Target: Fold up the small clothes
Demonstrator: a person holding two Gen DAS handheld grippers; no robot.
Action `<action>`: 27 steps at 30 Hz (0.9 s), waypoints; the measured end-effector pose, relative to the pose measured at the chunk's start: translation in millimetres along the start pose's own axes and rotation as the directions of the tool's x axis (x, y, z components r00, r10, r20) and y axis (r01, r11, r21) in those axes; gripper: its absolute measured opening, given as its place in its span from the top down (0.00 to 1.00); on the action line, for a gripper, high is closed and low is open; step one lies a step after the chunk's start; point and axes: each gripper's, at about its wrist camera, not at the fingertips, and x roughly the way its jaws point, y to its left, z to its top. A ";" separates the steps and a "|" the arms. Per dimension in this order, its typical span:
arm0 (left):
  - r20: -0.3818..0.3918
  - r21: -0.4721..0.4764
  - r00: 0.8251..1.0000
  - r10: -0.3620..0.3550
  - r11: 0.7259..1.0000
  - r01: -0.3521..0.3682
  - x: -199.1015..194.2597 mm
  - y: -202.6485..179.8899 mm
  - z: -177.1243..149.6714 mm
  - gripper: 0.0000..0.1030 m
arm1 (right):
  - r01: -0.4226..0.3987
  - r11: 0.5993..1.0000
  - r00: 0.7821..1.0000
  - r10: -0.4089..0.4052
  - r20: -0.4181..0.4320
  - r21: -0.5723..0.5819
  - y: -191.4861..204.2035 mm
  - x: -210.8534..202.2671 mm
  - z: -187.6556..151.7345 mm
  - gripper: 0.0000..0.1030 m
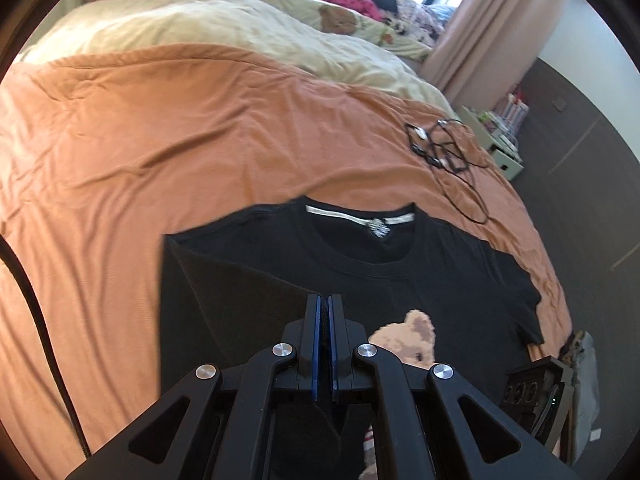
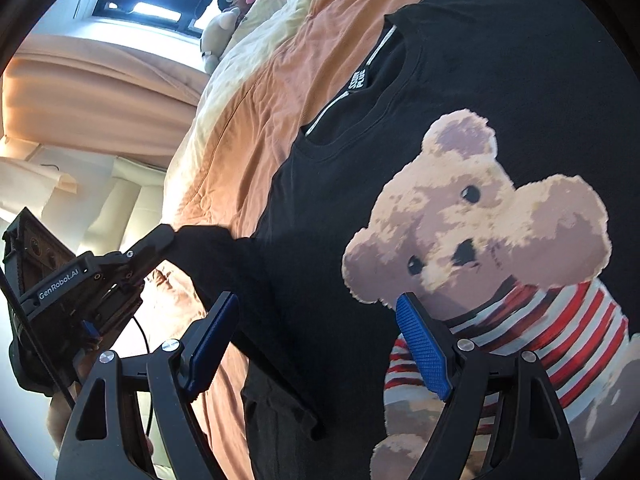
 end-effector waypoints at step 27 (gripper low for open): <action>-0.217 -0.053 0.953 0.213 0.972 -0.230 6.9 123.4 -93.7 0.97 | 0.128 0.985 0.988 -0.137 -0.067 -0.119 21.8 36.1 -9.1 0.98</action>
